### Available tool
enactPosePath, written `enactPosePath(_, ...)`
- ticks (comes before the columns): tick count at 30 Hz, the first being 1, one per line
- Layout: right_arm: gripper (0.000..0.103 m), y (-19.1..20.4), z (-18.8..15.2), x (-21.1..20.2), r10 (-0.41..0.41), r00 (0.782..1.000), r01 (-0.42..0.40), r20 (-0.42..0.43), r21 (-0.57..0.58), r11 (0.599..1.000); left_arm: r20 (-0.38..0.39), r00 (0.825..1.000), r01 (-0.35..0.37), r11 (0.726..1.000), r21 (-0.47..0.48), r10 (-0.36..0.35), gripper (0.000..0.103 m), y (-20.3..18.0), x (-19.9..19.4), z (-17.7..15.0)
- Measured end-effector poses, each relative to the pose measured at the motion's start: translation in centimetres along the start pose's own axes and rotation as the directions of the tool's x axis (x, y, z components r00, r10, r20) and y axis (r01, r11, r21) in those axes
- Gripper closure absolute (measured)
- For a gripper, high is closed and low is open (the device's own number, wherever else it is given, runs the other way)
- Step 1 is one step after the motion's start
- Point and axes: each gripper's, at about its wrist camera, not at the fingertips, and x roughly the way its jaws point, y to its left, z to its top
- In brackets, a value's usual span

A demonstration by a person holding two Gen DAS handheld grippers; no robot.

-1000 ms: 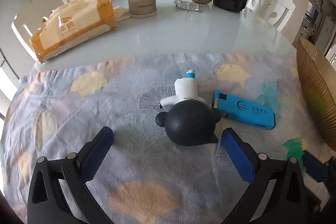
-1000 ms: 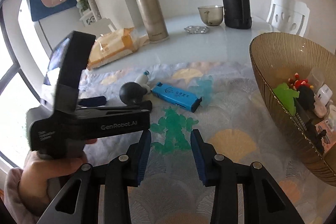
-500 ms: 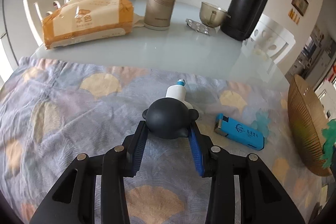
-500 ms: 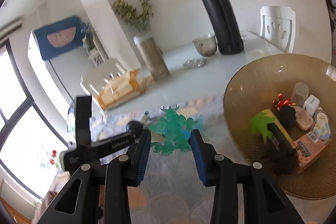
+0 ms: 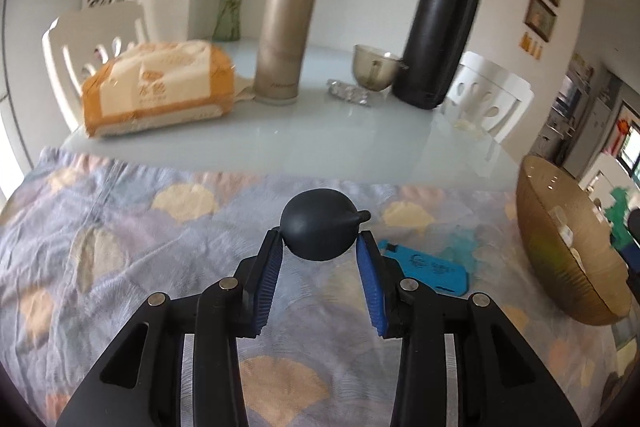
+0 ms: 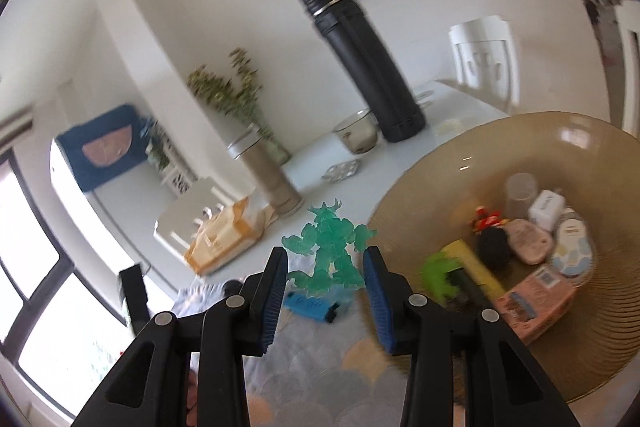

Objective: Organize rigid objects
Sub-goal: 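Carry the black round figure and teal figure into the amber bowl and release both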

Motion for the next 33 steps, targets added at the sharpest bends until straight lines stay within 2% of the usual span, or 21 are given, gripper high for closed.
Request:
enactPosePath(5,0.065,-2.4,0.8,-0.7,-0.026,0.999,0.024,0.026,0.075,0.997,0.063,0.997,0.049,0.999,0.016,-0.050,0.073,-0.6,-1.2,0.0)
enactPosePath(11,0.065,-4.3,1.4,-1.3,-0.023,0.999,0.018,0.037,0.133,0.991,0.073,0.993,0.095,0.995,0.028,-0.097,0.074,-2.3,-2.0,0.4)
enactPosePath(14,0.065,-4.3,1.4,-1.3,-0.015,0.999,0.010,0.036,0.139,0.990,0.067,0.995,0.070,0.996,0.048,-0.073,0.073,-2.7,-1.9,0.5)
enactPosePath(16,0.065,-4.2,1.4,-1.1,-0.012,1.000,0.008,0.028,0.137,0.991,0.005,0.999,0.033,0.996,0.085,-0.034,0.066,-3.0,-0.6,0.2)
enactPosePath(17,0.065,-4.1,1.3,-1.0,-0.009,1.000,0.006,0.022,0.136,0.991,-0.030,1.000,0.009,0.995,0.097,-0.006,0.054,-3.2,0.2,0.0)
enactPosePath(19,0.065,-4.0,1.2,-0.8,-0.004,1.000,0.003,0.011,0.135,0.991,-0.123,0.991,-0.028,0.992,0.119,0.042,0.048,-3.7,1.9,-0.5)
enactPosePath(20,0.065,-3.9,1.2,-0.7,-0.004,1.000,0.003,0.006,0.132,0.991,-0.155,0.987,-0.024,0.992,0.127,0.044,0.034,-3.9,2.5,-0.7)
enactPosePath(21,0.065,-3.8,1.1,-0.6,-0.004,1.000,0.004,0.001,0.129,0.992,-0.203,0.978,-0.024,0.990,0.142,0.052,0.016,-4.2,3.3,-1.0)
enactPosePath(22,0.065,-3.8,1.1,-0.5,-0.005,1.000,0.005,-0.001,0.128,0.992,-0.241,0.968,-0.028,0.988,0.154,0.065,0.012,-4.4,4.0,-1.3)
enactPosePath(23,0.065,-3.8,1.1,-0.5,-0.006,1.000,0.006,-0.002,0.128,0.992,-0.248,0.965,-0.044,0.984,0.175,0.087,0.013,-4.7,4.2,-1.4)
enactPosePath(25,0.064,-3.8,1.1,-0.5,-0.005,1.000,0.006,-0.007,0.133,0.991,-0.234,0.968,-0.039,0.979,0.201,0.086,0.033,-5.3,3.9,-1.5)
enactPosePath(26,0.064,-3.9,1.0,-0.4,-0.006,1.000,0.007,-0.011,0.137,0.990,-0.219,0.972,-0.039,0.980,0.197,0.083,0.053,-5.3,3.6,-1.4)
enactPosePath(28,0.064,-4.0,0.9,-0.3,-0.013,1.000,0.015,-0.016,0.147,0.989,-0.214,0.976,-0.012,0.987,0.160,0.046,0.053,-4.7,3.3,-1.3)
enactPosePath(31,0.064,-3.9,0.9,-0.3,-0.023,1.000,0.025,-0.013,0.139,0.990,-0.195,0.979,-0.034,0.994,0.102,0.053,0.053,-3.5,2.8,-1.3)
enactPosePath(33,0.064,-3.8,0.8,-0.4,-0.015,1.000,0.017,-0.012,0.138,0.990,-0.169,0.985,-0.017,0.998,0.060,0.027,0.053,-2.8,2.1,-1.2)
